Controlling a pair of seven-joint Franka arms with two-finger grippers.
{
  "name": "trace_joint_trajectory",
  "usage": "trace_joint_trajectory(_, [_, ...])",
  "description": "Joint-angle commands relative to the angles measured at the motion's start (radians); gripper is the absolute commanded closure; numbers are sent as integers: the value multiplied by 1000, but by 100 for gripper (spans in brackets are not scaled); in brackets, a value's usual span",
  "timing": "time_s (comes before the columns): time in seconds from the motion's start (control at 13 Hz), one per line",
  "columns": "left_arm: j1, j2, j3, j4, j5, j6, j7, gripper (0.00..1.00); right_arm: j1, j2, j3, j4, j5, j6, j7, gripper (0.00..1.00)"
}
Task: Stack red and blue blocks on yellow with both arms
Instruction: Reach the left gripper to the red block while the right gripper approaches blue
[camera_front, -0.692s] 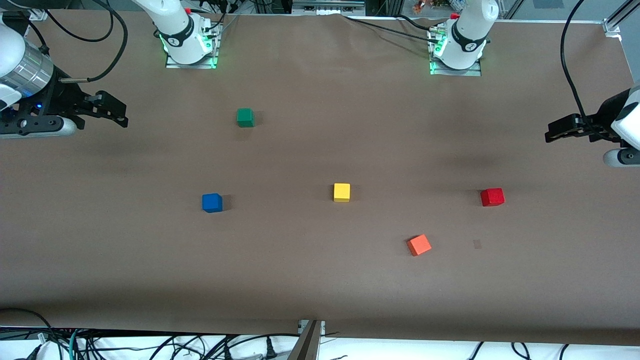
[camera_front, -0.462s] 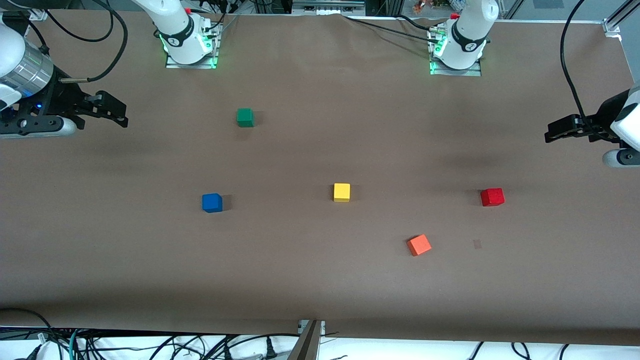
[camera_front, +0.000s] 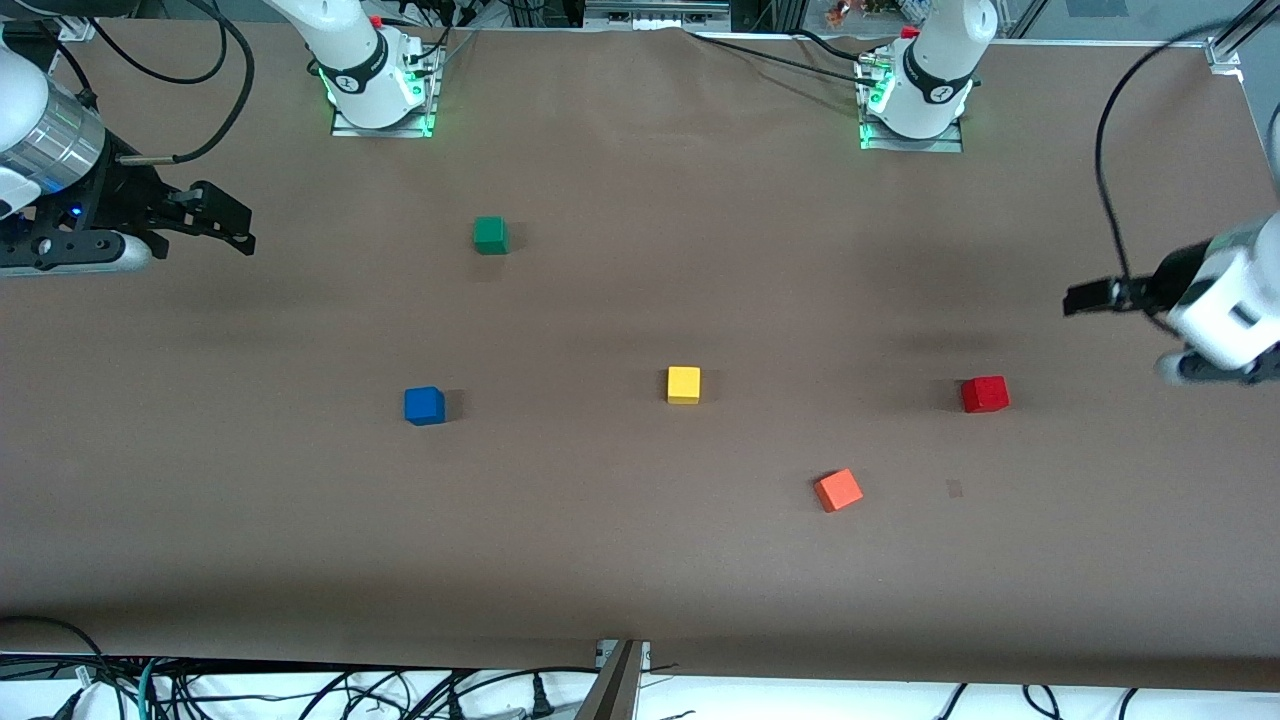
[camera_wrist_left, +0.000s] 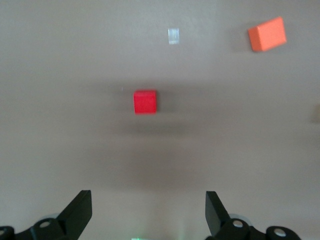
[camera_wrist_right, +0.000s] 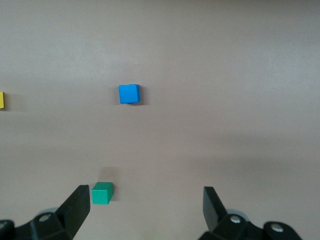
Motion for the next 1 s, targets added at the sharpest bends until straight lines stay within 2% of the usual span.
trace_joint_trajectory(0.0, [4, 110, 0, 14, 26, 107, 6, 0, 2, 7, 1, 23, -1, -11, 21, 0])
trace_joint_trajectory(0.23, [55, 204, 0, -38, 21, 232, 8, 0, 2, 7, 1, 23, -1, -10, 21, 0])
trace_joint_trajectory(0.69, [80, 209, -7, -320, 12, 590, 6, 0, 5, 33, 1, 23, 12, 19, 19, 0])
trace_joint_trajectory(0.92, [78, 207, -10, -397, 12, 667, 6, 0, 4, 87, -1, 23, 3, 33, 4, 0])
